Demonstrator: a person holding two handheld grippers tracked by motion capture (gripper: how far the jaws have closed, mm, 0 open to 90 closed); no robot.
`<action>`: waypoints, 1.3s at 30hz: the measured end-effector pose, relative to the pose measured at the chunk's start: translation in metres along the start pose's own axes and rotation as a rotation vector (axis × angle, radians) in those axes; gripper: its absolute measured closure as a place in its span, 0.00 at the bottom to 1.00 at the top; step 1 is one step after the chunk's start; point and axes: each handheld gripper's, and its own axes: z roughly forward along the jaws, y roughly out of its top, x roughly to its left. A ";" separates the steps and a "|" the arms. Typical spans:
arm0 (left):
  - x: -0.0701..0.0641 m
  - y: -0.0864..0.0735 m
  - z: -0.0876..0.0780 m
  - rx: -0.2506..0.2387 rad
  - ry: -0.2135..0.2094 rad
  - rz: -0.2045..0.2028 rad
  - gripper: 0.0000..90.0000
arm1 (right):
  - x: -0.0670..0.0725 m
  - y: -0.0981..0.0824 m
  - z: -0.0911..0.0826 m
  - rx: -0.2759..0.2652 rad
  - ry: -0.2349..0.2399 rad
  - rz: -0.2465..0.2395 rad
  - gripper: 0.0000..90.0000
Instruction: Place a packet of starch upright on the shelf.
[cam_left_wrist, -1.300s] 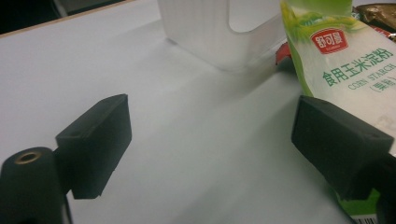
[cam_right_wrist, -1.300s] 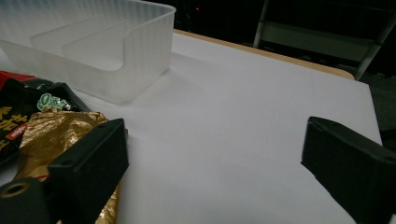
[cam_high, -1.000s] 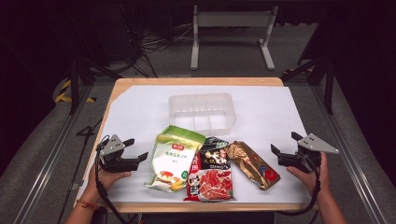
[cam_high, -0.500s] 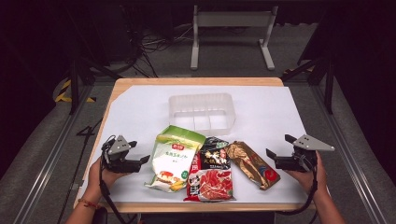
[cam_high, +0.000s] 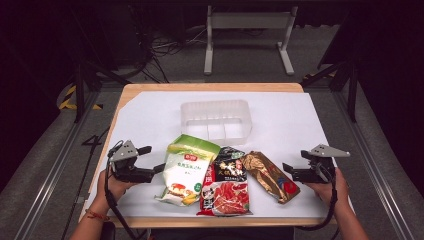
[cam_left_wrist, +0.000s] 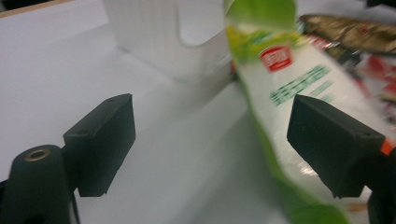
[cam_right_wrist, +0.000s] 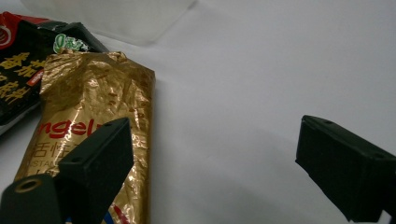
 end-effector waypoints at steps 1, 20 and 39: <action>0.000 0.000 0.000 0.000 0.000 0.000 0.17 | 0.000 0.000 0.000 0.000 0.000 0.000 0.12; 0.001 0.019 0.069 0.212 -0.202 -0.099 0.04 | 0.020 -0.002 -0.003 -0.008 0.100 -0.192 0.20; -0.015 0.019 0.057 0.086 -0.291 -0.042 0.91 | 0.012 -0.001 -0.004 -0.003 0.141 -0.180 0.40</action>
